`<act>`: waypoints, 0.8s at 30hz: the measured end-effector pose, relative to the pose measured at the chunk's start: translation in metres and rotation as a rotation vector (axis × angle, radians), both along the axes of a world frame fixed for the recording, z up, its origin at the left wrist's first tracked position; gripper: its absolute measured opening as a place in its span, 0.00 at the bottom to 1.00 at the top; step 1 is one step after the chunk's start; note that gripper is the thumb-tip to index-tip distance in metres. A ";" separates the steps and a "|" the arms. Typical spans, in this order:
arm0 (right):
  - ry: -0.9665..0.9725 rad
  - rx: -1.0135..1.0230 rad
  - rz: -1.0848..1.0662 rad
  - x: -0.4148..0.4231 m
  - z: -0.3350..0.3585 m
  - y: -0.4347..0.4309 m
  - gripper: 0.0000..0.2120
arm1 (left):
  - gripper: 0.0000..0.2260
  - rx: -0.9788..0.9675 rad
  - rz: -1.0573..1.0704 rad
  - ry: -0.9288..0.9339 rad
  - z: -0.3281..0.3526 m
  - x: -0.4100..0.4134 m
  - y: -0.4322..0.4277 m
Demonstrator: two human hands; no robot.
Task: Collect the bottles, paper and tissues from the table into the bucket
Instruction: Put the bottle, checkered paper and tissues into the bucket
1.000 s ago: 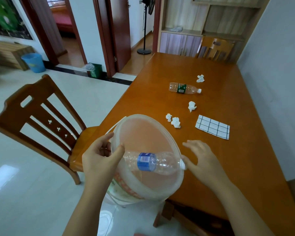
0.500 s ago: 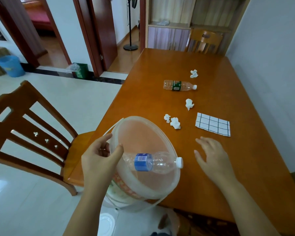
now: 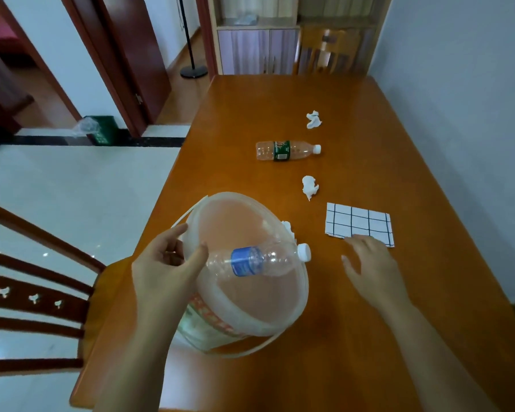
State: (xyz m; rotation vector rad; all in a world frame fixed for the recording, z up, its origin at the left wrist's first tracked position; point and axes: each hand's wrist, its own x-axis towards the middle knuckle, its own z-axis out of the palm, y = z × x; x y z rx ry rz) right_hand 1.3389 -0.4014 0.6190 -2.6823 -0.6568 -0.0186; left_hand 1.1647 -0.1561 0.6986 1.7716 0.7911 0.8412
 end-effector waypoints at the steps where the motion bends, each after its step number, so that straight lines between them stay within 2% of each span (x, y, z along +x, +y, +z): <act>1: -0.003 -0.005 -0.008 0.006 -0.001 0.003 0.19 | 0.14 0.002 -0.011 0.004 0.001 0.007 0.003; 11: 0.033 0.021 -0.202 0.056 -0.015 0.004 0.18 | 0.16 0.021 -0.175 0.070 0.005 0.076 0.038; 24: 0.141 0.066 -0.294 0.109 -0.068 0.031 0.21 | 0.15 0.108 -0.295 0.102 0.005 0.144 0.067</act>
